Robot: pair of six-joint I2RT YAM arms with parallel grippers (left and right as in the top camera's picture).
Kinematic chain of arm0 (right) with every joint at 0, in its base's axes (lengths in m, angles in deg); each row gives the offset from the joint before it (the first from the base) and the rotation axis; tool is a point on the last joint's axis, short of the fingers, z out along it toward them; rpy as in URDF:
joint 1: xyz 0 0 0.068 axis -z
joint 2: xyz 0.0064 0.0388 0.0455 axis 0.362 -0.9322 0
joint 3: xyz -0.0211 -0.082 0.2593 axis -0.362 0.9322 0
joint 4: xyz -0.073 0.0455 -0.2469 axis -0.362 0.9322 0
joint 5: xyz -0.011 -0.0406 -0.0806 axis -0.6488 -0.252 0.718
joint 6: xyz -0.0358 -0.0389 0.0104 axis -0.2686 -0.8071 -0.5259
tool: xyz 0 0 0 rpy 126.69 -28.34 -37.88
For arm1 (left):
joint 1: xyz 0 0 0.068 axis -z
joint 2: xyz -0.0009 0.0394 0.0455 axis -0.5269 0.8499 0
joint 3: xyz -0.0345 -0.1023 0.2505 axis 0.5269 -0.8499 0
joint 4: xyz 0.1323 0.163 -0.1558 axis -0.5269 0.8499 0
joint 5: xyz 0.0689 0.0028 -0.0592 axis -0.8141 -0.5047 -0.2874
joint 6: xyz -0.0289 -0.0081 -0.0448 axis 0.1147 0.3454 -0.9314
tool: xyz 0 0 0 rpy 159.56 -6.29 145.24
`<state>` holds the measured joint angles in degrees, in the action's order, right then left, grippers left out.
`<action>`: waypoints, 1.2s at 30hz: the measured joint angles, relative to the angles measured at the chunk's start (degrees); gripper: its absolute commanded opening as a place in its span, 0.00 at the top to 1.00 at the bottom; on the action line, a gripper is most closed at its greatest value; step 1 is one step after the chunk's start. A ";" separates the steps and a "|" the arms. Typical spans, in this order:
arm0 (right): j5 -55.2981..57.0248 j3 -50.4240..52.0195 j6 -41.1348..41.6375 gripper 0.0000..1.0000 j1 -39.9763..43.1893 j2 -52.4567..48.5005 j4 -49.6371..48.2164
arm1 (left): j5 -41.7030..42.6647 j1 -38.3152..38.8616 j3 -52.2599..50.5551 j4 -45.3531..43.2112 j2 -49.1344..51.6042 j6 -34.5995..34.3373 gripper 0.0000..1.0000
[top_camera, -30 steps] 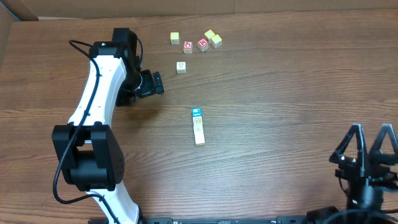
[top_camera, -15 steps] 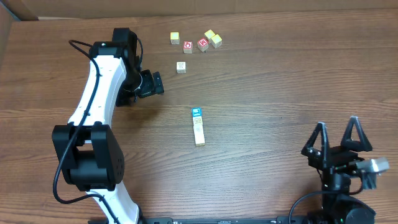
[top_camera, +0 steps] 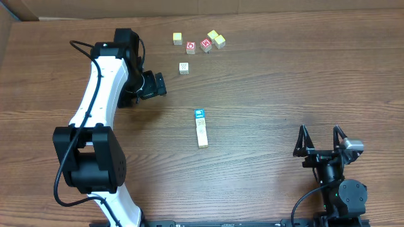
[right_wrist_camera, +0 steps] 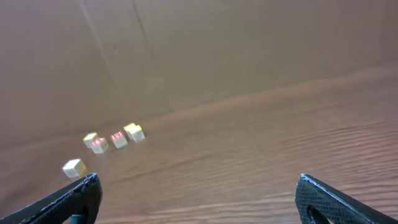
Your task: Flip 4 blocks
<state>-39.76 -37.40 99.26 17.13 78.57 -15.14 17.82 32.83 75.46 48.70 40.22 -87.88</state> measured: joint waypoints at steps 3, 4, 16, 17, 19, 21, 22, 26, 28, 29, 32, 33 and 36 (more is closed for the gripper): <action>-0.92 0.00 -3.32 0.00 0.00 0.00 -0.07 | 0.00 0.00 0.00 -0.02 0.00 0.00 0.00; -1.20 0.00 -4.94 0.00 0.00 0.00 -0.04 | 0.00 0.00 0.00 -0.02 0.00 0.00 0.00; -2.43 0.00 -11.56 0.00 0.00 0.00 -0.04 | 0.00 0.00 0.00 -0.02 0.00 0.00 0.00; -2.43 0.00 -11.61 0.00 0.00 0.00 -0.04 | 0.00 0.00 0.00 -0.02 0.00 0.00 0.00; -2.43 0.00 -11.85 0.00 0.00 0.00 -0.04 | 0.00 0.00 0.00 -0.02 0.00 0.00 0.00; -2.43 0.00 -11.87 0.00 0.00 0.00 -0.02 | 0.00 0.00 0.00 -0.02 0.00 0.00 0.00; -2.43 0.00 -11.87 0.00 0.00 0.00 -0.02 | 0.00 0.00 0.00 -0.02 0.00 0.00 0.00; -2.45 0.00 -12.04 0.00 0.00 0.00 -0.02 | 0.00 0.00 0.00 -0.02 0.00 0.00 0.00; -2.43 0.00 -12.07 0.00 0.00 0.00 -0.04 | 0.00 0.00 0.00 -0.02 0.00 0.00 0.00; -2.43 0.00 -12.07 0.00 0.00 0.00 -0.04 | 0.00 0.00 0.00 -0.02 0.00 0.00 0.00; -2.43 0.00 -12.09 0.00 0.00 0.00 -0.02 | 0.00 0.00 0.00 -0.02 0.00 0.00 0.00; -2.43 0.00 -12.07 0.00 0.00 0.00 -0.07 | 0.00 0.00 0.00 -0.02 0.00 0.00 0.00; -2.43 0.00 -12.07 0.00 0.00 0.00 -0.04 | 0.00 0.00 0.00 -0.02 0.00 0.00 0.00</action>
<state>-42.18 -37.40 87.20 17.13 78.57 -15.19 17.82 32.83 75.46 48.68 40.22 -87.88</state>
